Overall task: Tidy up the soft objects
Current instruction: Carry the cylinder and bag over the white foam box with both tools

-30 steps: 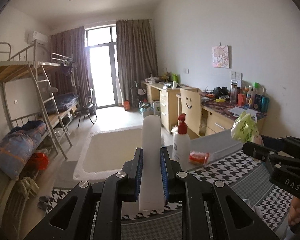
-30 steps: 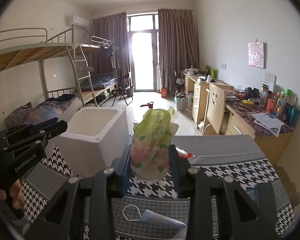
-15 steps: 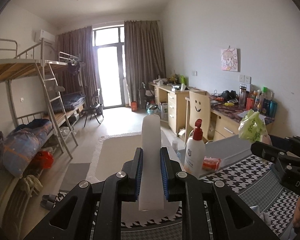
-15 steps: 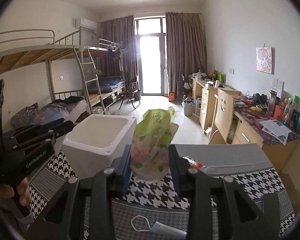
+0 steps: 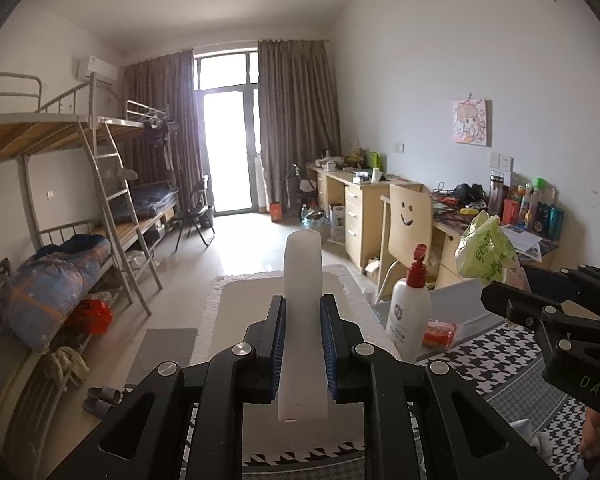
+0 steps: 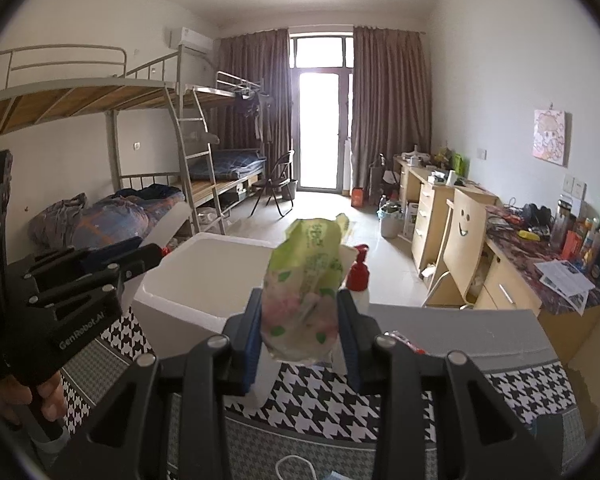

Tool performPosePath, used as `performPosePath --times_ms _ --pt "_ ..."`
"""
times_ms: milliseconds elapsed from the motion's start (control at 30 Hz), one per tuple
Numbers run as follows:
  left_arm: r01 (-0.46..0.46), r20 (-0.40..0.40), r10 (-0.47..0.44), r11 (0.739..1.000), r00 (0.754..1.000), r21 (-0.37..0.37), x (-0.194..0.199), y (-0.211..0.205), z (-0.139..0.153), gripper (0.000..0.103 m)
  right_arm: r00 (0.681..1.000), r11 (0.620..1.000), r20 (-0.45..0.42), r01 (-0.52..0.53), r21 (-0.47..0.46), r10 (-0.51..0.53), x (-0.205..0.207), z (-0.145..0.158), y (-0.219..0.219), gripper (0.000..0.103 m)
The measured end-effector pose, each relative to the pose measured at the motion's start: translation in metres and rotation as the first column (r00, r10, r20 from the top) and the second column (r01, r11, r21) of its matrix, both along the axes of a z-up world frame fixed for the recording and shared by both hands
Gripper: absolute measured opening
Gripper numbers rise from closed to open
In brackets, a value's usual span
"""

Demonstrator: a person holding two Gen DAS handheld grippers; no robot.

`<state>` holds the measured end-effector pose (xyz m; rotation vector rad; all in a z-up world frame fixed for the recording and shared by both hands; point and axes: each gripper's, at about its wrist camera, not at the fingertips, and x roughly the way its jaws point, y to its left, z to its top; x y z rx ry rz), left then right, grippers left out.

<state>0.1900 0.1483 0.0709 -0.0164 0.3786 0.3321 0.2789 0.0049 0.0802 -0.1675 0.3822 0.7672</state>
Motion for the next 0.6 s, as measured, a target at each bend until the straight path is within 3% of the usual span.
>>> performPosePath --times_ms 600 --pt "-0.098 -0.015 0.098 0.995 0.995 0.013 -0.001 0.03 -0.006 0.019 0.996 0.995 -0.034 -0.083 -0.054 0.081 0.016 -0.003 0.05 0.04"
